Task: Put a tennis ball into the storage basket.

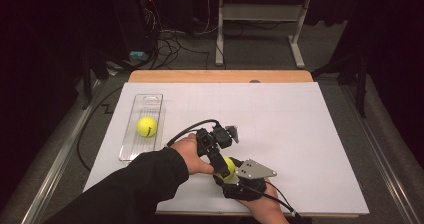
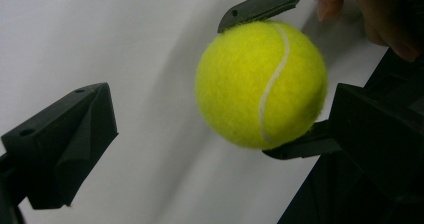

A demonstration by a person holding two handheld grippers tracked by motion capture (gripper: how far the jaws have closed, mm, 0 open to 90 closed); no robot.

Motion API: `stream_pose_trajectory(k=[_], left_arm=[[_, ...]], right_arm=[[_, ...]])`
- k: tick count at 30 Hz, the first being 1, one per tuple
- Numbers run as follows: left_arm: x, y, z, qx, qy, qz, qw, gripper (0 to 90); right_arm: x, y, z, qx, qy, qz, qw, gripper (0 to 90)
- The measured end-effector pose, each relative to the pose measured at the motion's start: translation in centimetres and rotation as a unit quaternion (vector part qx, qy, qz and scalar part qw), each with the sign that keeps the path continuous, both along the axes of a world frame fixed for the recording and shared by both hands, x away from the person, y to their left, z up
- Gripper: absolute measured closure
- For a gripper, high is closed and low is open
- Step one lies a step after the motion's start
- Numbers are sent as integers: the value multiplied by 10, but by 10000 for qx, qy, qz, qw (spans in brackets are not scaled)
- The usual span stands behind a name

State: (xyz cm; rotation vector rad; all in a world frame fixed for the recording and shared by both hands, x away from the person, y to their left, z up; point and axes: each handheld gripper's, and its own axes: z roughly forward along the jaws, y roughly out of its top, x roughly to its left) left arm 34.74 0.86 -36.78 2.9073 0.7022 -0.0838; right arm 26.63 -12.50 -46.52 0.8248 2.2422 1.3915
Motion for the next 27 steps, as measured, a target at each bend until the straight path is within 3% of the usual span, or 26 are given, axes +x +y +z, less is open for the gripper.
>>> stream_pose_trajectory(k=[7,17,27], left_arm=[[1,-5,-11,-76,266,-1,9996,54],[2,-8,-17,-214,587,-87,9980,233],[1,-9,-13,-262,543,-41,9982,269]], right_arm=[[-1,0,3,61,-34,40,10000,277],[-1,-1,4,125,-81,9,9999,276],[-1,-2,3,166,-173,-18,9997,256]])
